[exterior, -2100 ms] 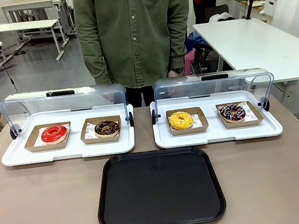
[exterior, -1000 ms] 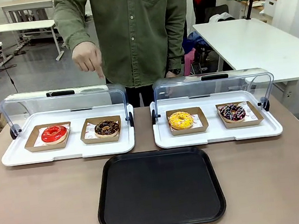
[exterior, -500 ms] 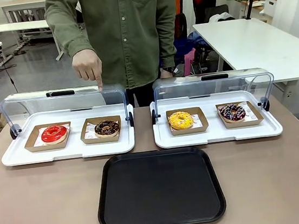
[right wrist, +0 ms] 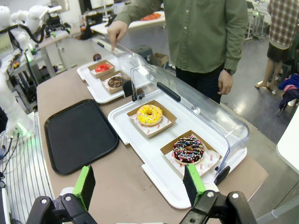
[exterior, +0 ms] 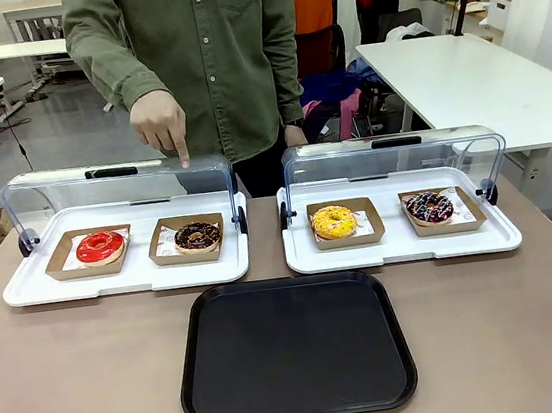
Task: Move the second donut from the left to the tray.
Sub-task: Pick up the Paper togo box containing the Donut indicated by the person and place it on the Handle tray.
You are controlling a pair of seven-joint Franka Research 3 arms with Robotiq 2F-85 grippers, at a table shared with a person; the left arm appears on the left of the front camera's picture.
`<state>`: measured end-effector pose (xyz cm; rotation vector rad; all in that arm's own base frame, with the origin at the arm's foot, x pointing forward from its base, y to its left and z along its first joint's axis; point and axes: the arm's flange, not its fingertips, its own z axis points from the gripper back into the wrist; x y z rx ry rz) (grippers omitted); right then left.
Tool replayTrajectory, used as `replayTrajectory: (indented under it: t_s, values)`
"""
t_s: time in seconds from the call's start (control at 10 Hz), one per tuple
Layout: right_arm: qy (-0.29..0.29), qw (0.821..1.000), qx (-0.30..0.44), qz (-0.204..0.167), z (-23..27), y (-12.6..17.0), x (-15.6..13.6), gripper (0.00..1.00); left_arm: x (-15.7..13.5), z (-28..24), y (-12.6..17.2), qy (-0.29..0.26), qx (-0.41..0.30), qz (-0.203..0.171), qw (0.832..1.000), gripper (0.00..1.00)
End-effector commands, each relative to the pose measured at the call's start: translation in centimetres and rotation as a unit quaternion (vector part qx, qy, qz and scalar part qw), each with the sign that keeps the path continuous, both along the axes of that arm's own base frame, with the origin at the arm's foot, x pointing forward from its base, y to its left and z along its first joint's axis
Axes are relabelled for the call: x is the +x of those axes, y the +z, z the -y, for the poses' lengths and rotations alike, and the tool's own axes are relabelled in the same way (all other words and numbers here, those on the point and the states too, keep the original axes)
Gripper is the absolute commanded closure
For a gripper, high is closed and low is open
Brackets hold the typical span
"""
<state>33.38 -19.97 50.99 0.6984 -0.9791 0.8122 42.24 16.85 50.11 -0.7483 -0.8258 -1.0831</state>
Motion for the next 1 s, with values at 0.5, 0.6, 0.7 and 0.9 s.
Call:
replayTrajectory:
  t_s: [0.5, 0.6, 0.7, 0.9]
  values:
    - [0.004, 1.000, 0.003, 0.016, 0.1, 0.2, 0.3, 0.00, -0.1, 0.0, 0.2, -0.004, -0.004, 0.002, 1.000, 0.00]
    - [0.004, 1.000, 0.003, 0.016, 0.1, 0.2, 0.3, 0.00, 0.0, 0.0, 0.0, 0.000, 0.000, 0.000, 1.000, 0.00]
    - [0.004, 1.000, 0.003, 0.016, 0.1, 0.2, 0.3, 0.00, 0.5, 1.0, 0.8, -0.002, 0.041, 0.020, 0.999, 0.00]
    - [0.004, 1.000, 0.003, 0.016, 0.1, 0.2, 0.3, 0.00, 1.2, 4.3, 2.0, -0.017, 0.124, 0.042, 0.991, 0.00]
